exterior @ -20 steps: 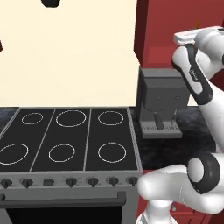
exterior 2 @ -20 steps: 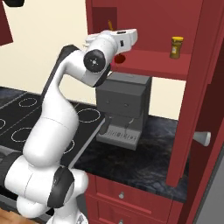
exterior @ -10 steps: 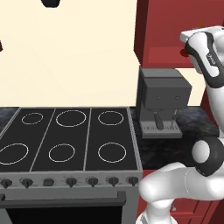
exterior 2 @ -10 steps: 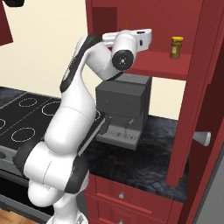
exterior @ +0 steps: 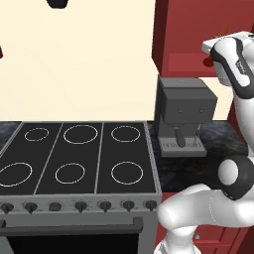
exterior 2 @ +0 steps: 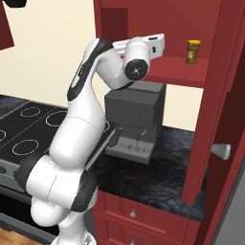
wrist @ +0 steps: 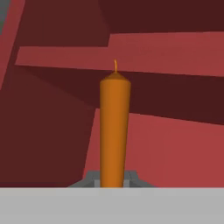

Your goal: Pick the candle and candle from the dining table and place them in the open cabinet. Close the cabinet after placing the objects.

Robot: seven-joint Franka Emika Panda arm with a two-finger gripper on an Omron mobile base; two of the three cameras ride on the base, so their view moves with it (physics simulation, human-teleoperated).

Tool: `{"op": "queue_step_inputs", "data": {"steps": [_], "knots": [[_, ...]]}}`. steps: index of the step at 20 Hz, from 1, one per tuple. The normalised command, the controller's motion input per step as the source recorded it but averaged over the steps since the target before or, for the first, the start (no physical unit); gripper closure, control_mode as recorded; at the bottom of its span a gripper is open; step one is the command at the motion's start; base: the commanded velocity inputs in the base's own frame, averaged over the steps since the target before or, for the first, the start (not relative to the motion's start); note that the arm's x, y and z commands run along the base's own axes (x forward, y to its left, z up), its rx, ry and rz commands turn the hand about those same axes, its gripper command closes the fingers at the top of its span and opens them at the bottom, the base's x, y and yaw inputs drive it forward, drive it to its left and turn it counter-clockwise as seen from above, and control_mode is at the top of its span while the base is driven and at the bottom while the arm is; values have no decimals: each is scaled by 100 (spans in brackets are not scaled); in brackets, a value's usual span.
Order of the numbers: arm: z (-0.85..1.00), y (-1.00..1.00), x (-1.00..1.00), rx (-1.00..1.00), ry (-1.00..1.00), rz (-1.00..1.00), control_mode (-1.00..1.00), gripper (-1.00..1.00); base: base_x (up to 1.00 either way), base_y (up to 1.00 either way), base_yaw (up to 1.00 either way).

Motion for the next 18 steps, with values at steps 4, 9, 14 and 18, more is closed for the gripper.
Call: {"op": "queue_step_inputs", "data": {"steps": [4,9,14,18], "knots": [[-40,19,17,-15,0,0,-100,100,0,0,0],[-34,6,28,-11,0,0,-100,100,0,0,0],[-2,0,5,-1,0,0,-100,100,0,0,0],[14,0,18,2,0,-3,-100,100,0,0,0]]}}
